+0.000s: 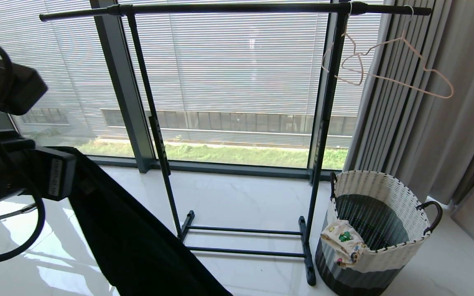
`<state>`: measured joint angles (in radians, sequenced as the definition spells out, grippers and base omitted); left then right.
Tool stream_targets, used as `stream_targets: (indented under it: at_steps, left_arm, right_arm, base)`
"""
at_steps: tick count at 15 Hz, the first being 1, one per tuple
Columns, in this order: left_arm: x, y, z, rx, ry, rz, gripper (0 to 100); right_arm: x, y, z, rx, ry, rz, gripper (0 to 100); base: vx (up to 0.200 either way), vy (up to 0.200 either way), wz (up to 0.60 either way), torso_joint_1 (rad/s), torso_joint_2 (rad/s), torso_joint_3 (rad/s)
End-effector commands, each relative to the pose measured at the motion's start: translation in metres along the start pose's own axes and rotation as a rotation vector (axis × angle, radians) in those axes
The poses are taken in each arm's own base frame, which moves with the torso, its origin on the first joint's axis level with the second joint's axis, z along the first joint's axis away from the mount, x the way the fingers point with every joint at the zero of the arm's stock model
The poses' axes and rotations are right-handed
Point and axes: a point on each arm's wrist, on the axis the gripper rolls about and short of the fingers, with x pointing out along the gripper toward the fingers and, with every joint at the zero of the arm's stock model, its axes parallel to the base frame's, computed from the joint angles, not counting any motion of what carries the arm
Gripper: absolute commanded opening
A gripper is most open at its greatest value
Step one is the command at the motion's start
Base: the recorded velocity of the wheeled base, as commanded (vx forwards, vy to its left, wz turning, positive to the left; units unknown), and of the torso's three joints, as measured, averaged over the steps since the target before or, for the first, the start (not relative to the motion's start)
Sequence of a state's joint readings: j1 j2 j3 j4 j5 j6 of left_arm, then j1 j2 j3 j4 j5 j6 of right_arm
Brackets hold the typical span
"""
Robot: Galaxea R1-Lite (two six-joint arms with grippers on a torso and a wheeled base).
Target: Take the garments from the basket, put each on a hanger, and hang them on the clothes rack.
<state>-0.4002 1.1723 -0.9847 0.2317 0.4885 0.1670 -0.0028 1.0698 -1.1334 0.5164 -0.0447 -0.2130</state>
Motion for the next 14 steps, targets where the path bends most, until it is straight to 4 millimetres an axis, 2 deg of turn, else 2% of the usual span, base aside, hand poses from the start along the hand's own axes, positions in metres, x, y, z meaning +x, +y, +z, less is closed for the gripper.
stream_targets:
  at_steps: [1,4,7,10,14]
  left_arm:
    - [-0.025,0.032,-0.028,-0.083,0.008,0.17,0]
    - [-0.038,0.035,-0.039,-0.099,-0.01,0.188,0]
    - [-0.04,0.036,-0.04,-0.102,-0.015,0.191,0]
    - [-0.04,0.036,-0.039,-0.1,-0.02,0.176,0]
    - [-0.04,0.035,-0.038,-0.101,-0.036,0.138,0]
  right_arm:
    - [0.006,-0.003,-0.016,0.005,0.043,-0.055,100]
    - [0.015,-0.003,-0.017,0.002,0.037,-0.054,100]
    - [0.024,-0.004,-0.009,0.003,-0.011,-0.064,100]
    - [0.024,-0.005,-0.007,0.004,-0.034,-0.06,100]
    - [0.024,-0.005,-0.005,0.003,-0.058,-0.04,100]
  base:
    - [0.0,0.0,0.0,0.0,0.0,0.0]
    - [0.0,0.0,0.0,0.0,0.0,0.0]
    - [0.0,0.0,0.0,0.015,-0.07,-0.05]
    - [0.0,0.0,0.0,0.05,-0.24,-0.261]
    - [0.0,0.0,0.0,0.174,-0.52,-0.294]
